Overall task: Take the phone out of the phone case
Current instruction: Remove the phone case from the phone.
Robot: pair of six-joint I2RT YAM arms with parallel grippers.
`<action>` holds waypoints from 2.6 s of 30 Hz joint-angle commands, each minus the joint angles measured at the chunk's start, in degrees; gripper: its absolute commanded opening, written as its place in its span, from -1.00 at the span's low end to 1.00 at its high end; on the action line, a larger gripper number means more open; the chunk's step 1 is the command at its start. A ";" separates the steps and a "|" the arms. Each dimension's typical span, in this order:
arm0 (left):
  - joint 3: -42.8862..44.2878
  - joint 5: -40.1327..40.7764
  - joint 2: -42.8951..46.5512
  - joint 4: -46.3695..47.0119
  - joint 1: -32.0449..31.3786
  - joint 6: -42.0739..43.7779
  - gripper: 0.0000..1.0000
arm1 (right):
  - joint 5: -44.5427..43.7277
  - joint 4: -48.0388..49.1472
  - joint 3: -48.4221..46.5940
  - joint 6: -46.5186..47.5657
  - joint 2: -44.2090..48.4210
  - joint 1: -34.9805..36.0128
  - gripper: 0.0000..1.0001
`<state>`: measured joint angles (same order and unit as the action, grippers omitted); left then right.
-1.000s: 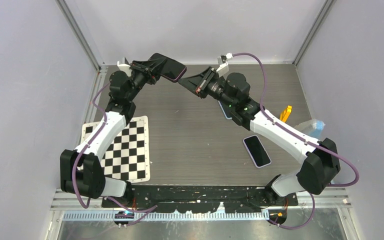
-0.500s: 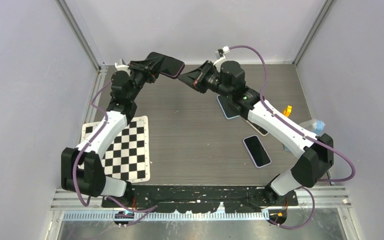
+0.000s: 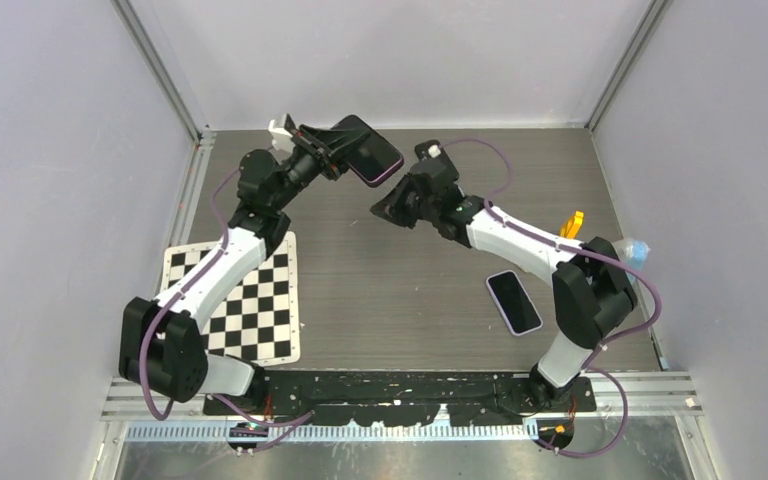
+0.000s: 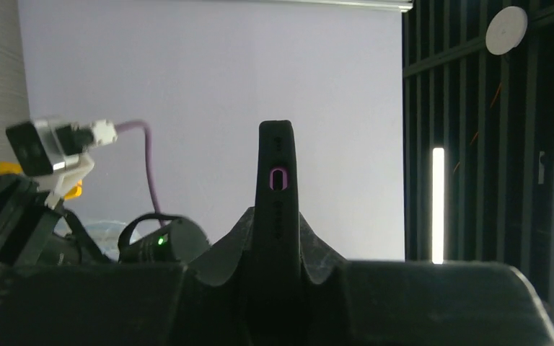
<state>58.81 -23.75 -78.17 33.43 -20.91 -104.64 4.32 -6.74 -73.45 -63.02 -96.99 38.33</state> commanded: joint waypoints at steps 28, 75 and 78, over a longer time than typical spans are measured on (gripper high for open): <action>2.24 -2.71 4.28 -1.21 5.93 7.42 -1.00 | 21.05 44.57 14.09 8.56 19.71 -0.36 0.24; 3.42 -4.71 4.77 0.06 5.97 6.92 -1.00 | 11.62 42.68 13.07 1.98 16.34 -0.45 -0.61; 2.74 -4.34 4.90 0.31 5.94 6.83 -1.00 | 11.88 45.23 13.00 0.91 16.35 -0.41 -0.29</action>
<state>58.81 -24.47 -75.42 27.57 -13.87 -98.00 20.60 37.21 -58.15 -61.19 -79.55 38.17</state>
